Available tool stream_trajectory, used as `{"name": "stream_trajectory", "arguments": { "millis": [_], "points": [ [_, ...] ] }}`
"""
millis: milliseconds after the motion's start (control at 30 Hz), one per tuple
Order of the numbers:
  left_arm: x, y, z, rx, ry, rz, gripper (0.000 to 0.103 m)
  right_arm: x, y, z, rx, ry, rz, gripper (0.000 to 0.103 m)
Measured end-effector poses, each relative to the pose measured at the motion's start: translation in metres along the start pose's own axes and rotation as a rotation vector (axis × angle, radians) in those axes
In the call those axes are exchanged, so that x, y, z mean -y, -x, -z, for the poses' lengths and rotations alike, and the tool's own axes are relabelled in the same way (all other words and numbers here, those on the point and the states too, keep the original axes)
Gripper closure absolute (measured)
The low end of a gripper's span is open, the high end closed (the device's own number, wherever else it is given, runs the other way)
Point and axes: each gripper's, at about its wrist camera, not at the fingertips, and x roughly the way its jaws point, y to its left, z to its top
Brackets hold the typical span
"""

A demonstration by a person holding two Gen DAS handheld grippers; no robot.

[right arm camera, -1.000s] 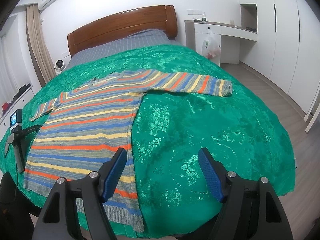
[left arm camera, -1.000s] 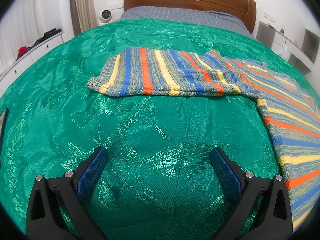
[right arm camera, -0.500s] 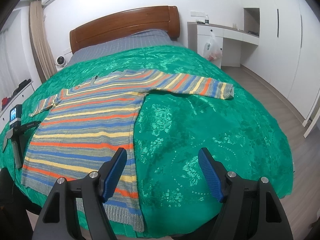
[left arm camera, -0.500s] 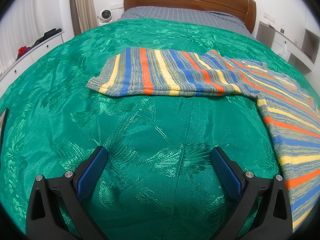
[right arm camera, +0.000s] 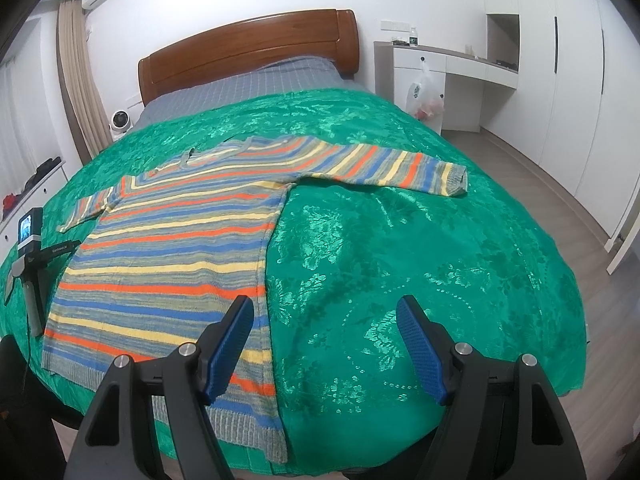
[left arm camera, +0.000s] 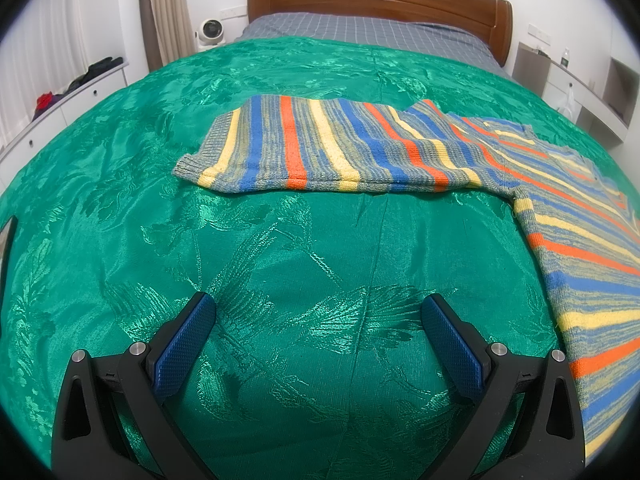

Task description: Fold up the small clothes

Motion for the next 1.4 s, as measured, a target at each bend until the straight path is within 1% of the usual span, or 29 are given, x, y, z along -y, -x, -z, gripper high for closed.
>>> {"name": "stream_trajectory", "arguments": {
  "millis": [1400],
  "points": [
    [0.0004,0.0003,0.0002,0.0,0.0,0.0,0.0,0.0012,0.0011,0.0012,0.005,-0.006,0.003,0.03]
  ]
}}
